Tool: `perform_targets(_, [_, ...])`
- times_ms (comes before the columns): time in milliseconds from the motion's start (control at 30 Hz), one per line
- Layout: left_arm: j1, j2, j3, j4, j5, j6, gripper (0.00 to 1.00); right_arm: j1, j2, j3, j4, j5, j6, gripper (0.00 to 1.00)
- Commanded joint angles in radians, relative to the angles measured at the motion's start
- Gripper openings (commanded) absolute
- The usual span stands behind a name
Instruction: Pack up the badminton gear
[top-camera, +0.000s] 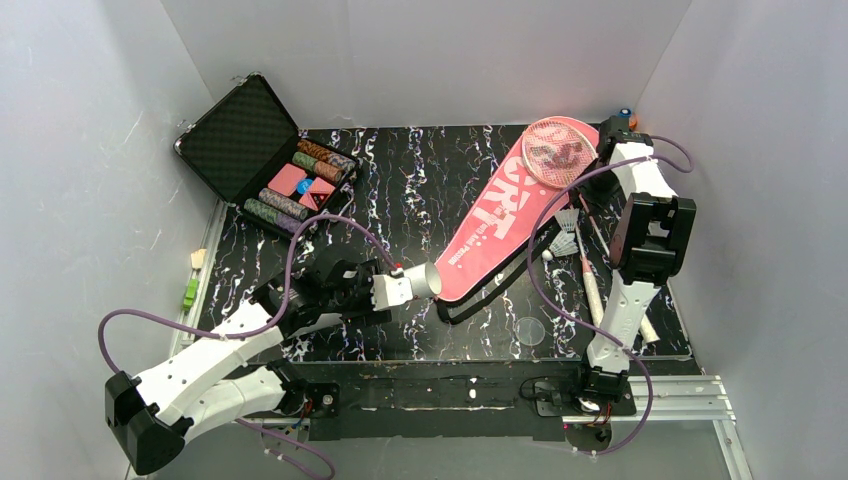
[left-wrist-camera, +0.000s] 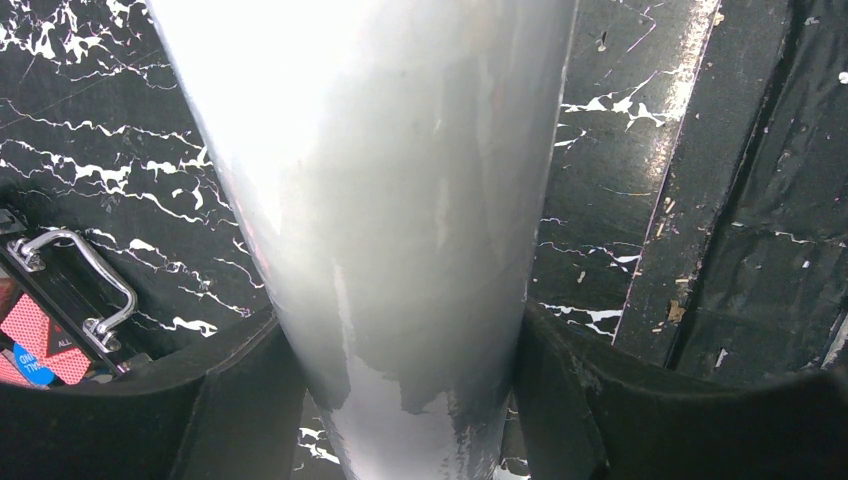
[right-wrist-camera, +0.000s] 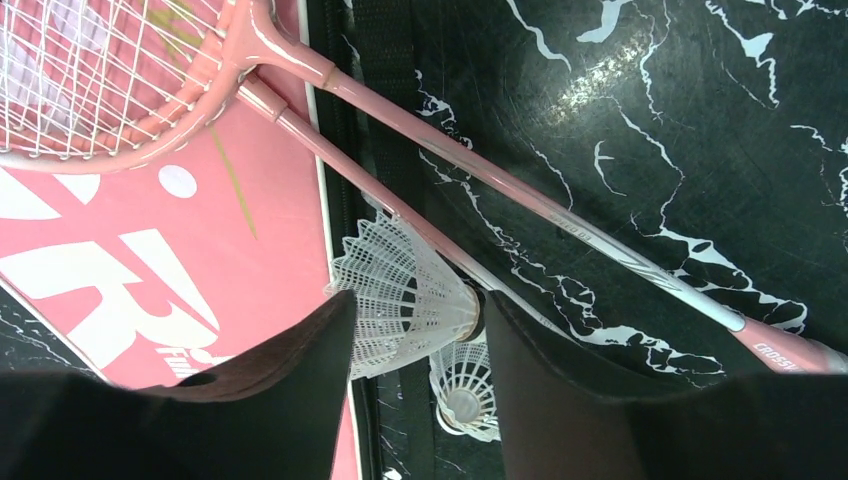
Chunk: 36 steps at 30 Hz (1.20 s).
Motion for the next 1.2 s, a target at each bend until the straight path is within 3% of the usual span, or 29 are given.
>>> perform_targets(0, [-0.003, -0.028, 0.024, 0.012, -0.002, 0.009, 0.47, -0.004, -0.002, 0.015, -0.024, 0.01, -0.01, 0.54])
perform_targets(267, [-0.004, -0.031, 0.034, 0.007, 0.0, 0.008, 0.47, -0.005, -0.031, 0.009, -0.03, -0.012, -0.01, 0.16])
perform_targets(433, [-0.004, -0.032, 0.04, 0.005, -0.002, 0.011, 0.47, -0.004, -0.063, 0.007, -0.041, -0.033, -0.016, 0.01])
perform_targets(800, [-0.004, -0.03, 0.052, 0.001, 0.004, 0.005, 0.47, 0.044, -0.365, -0.115, 0.042, -0.233, 0.031, 0.01])
perform_targets(1033, [-0.004, -0.034, 0.053, 0.005, 0.008, -0.012, 0.47, 0.196, -0.726, -0.388, 0.205, -0.4, 0.119, 0.01])
perform_targets(1167, [-0.004, -0.038, 0.055, 0.013, 0.011, -0.028, 0.47, 0.301, -0.93, -0.597, 0.359, -0.483, 0.258, 0.01])
